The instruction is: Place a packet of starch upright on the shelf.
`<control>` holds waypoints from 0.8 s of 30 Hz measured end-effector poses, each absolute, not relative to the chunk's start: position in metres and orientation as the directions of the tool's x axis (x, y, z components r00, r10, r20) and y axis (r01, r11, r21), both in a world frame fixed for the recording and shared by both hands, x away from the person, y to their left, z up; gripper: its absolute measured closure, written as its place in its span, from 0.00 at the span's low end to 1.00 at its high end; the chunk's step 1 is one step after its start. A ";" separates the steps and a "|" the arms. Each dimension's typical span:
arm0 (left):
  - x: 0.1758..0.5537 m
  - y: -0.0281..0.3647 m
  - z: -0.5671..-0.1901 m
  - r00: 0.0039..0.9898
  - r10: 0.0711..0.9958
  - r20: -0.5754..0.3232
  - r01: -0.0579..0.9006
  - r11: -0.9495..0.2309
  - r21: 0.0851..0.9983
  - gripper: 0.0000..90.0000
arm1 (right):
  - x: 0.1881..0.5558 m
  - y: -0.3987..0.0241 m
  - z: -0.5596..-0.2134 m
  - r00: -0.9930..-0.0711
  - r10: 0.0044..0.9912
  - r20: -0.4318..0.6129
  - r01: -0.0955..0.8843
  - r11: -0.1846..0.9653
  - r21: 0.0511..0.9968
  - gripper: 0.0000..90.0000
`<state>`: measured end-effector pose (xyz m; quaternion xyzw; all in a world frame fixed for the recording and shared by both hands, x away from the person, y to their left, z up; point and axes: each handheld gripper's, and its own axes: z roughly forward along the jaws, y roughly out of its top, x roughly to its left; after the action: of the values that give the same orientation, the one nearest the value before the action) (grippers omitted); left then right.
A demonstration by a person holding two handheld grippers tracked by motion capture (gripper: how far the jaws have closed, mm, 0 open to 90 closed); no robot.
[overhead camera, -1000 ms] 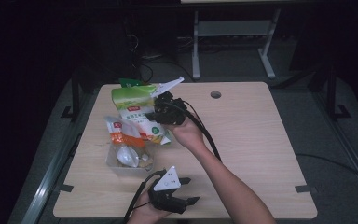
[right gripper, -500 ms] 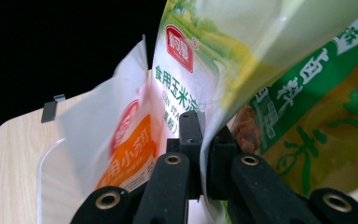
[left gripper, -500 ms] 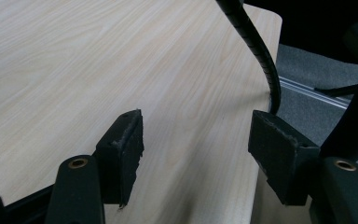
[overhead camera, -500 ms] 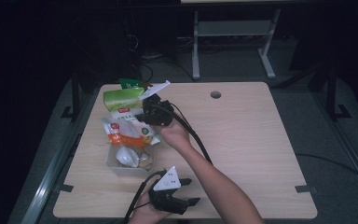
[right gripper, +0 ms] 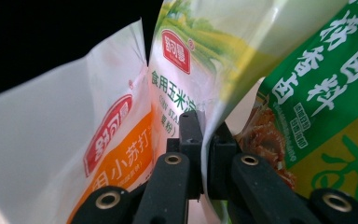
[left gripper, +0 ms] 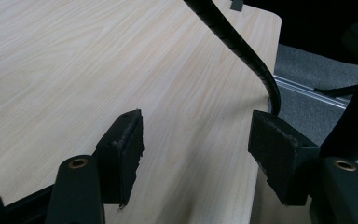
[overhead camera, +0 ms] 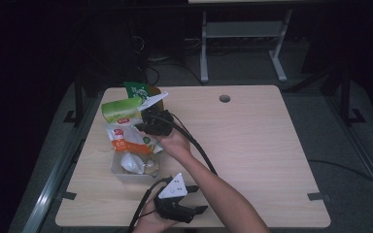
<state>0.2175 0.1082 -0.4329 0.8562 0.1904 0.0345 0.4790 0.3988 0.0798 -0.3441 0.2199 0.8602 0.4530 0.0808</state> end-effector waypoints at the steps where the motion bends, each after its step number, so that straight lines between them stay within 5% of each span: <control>1: 0.217 0.108 -0.433 0.925 0.360 -0.124 0.294 -0.470 0.832 0.39 | 0.398 0.080 -0.345 -0.889 0.454 0.067 0.310 0.488 0.816 0.97; 14: 0.216 0.107 -0.434 0.926 0.356 -0.123 0.293 -0.475 0.829 0.39 | 0.395 0.070 -0.343 -0.891 0.453 0.024 0.292 0.531 0.796 0.89; 18: 0.216 0.106 -0.435 0.927 0.354 -0.122 0.292 -0.481 0.827 0.39 | 0.395 0.066 -0.342 -0.894 0.447 0.030 0.300 0.548 0.781 0.97; 24: 0.215 0.106 -0.435 0.928 0.351 -0.123 0.292 -0.485 0.824 0.39 | 0.393 0.067 -0.343 -0.896 0.444 0.023 0.297 0.558 0.775 0.92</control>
<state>0.2153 0.1057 -0.4352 0.8610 0.1868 0.0310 0.4720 0.3931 0.0669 -0.3433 0.2109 0.8784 0.4200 0.0875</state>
